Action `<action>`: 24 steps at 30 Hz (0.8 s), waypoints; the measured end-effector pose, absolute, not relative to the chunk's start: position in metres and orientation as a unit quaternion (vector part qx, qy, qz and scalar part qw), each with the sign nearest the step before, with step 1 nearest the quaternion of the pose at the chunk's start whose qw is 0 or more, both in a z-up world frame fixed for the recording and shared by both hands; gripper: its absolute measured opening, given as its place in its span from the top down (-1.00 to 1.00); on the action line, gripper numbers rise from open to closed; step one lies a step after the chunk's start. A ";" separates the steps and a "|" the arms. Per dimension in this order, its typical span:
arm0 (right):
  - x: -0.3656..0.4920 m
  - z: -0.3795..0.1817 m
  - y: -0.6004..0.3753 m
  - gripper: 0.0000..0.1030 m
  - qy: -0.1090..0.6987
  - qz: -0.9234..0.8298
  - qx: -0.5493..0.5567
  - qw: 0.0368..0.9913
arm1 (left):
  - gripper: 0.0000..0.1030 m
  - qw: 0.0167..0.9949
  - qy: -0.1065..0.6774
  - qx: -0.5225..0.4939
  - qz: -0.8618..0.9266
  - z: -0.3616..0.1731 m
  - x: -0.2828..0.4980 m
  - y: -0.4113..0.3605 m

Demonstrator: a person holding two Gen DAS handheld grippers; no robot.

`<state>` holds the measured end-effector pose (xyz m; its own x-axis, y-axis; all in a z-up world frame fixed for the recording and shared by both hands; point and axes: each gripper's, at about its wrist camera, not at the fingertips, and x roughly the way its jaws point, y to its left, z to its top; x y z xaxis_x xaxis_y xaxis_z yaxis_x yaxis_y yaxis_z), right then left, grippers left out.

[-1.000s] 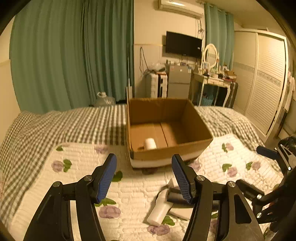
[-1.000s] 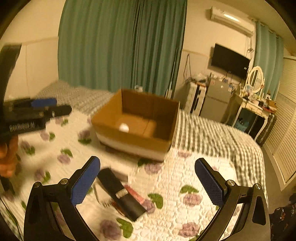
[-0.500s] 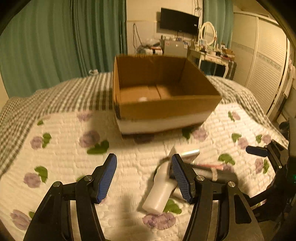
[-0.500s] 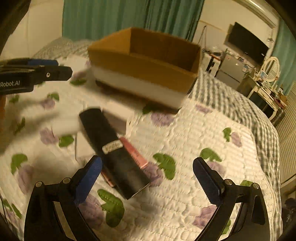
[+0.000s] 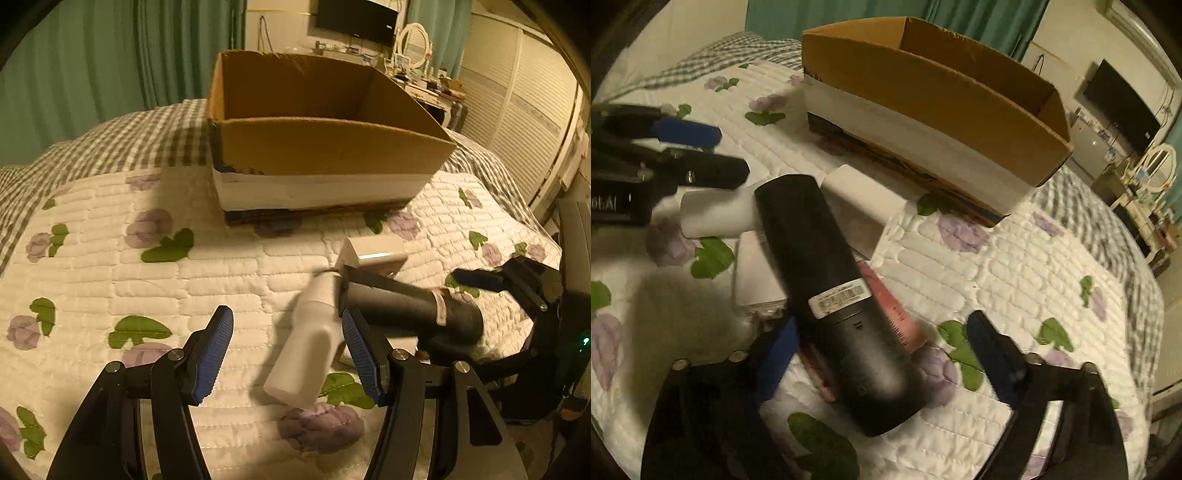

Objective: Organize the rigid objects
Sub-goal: 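Grasp the white spray bottle with left tool while right tool grasps the black hair dryer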

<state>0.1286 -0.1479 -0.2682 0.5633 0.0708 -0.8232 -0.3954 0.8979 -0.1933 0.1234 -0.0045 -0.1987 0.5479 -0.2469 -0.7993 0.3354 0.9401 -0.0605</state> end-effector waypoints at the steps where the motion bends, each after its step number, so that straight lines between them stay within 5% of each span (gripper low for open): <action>1: 0.129 -0.268 -0.148 -0.32 0.448 0.141 -0.175 0.865 | -0.22 0.877 0.448 0.051 -0.168 -0.200 0.124 -0.006; 2: 0.129 -0.269 -0.148 -0.10 0.448 0.147 -0.170 0.865 | -0.22 0.875 0.450 0.052 -0.169 -0.201 0.125 -0.007; 10: 0.126 -0.264 -0.163 0.27 0.447 0.137 -0.128 0.875 | -0.22 0.853 0.485 0.052 -0.185 -0.218 0.138 -0.019; 21: 0.128 -0.263 -0.198 0.34 0.460 0.116 -0.042 0.879 | -0.21 0.847 0.508 0.057 -0.148 -0.245 0.165 -0.032; 23: 0.128 -0.263 -0.196 0.34 0.458 0.114 -0.047 0.880 | -0.10 0.849 0.504 0.064 -0.144 -0.246 0.163 -0.035; 24: 0.127 -0.263 -0.196 0.34 0.457 0.113 -0.049 0.881 | 0.13 0.850 0.502 0.066 -0.147 -0.245 0.162 -0.035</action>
<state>0.1274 -0.1957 -0.2631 0.5572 0.1540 -0.8159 -0.2435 0.9697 0.0168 0.1616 -0.0354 -0.2454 0.4529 -0.1830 -0.8726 0.3152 0.9484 -0.0353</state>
